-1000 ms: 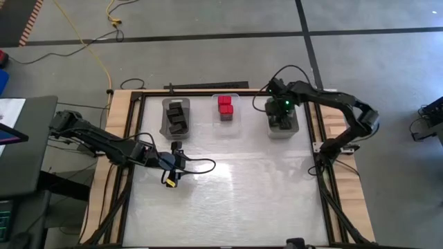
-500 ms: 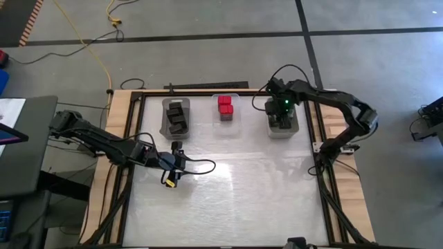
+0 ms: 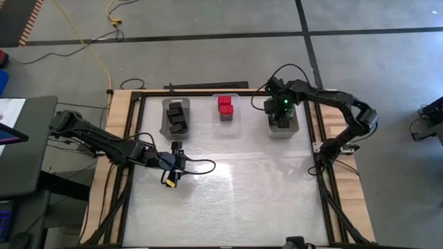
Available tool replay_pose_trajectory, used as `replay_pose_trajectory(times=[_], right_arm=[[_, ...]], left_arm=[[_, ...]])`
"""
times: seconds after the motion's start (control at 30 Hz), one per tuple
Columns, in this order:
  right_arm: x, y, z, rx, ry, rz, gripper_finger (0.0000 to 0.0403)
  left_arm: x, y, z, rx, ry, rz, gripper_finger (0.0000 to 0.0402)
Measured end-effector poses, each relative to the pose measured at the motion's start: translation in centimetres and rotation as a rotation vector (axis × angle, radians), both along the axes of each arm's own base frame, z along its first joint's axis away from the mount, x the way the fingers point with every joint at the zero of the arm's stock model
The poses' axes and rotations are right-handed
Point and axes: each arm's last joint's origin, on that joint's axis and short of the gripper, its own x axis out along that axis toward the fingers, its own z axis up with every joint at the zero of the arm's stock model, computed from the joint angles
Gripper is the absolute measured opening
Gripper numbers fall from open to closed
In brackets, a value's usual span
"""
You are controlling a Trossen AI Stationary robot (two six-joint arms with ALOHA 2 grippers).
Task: Sort spices by type
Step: Put the green seasoning bottle into the gray bin
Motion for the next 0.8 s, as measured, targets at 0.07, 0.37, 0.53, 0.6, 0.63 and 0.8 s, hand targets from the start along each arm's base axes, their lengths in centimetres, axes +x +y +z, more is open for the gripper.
replay_pose_trajectory(times=[0.07, 0.37, 0.53, 0.6, 0.63, 0.8], right_arm=[[0.04, 0.00, 0.00, -0.002, -0.003, 0.001, 0.0239], [0.11, -0.04, 0.01, -0.010, -0.007, 0.012, 0.0240], [0.10, -0.05, 0.01, -0.009, -0.007, 0.012, 0.0241], [0.10, -0.04, 0.01, -0.009, -0.007, 0.012, 0.0245], [0.09, -0.04, 0.01, -0.009, -0.007, 0.012, 0.0248], [0.04, -0.08, 0.01, -0.023, 0.009, 0.008, 0.0274]], left_arm=[[0.00, 0.00, 0.00, 0.001, 0.000, -0.001, 0.0233], [0.00, 0.00, 0.00, 0.007, 0.001, -0.006, 0.0233], [0.00, 0.01, 0.00, 0.007, 0.001, -0.006, 0.0233], [0.01, 0.00, 0.00, 0.007, 0.001, -0.006, 0.0233], [0.00, 0.00, -0.01, 0.007, 0.001, -0.006, 0.0233], [0.01, 0.01, -0.01, 0.007, 0.001, -0.006, 0.0233]])
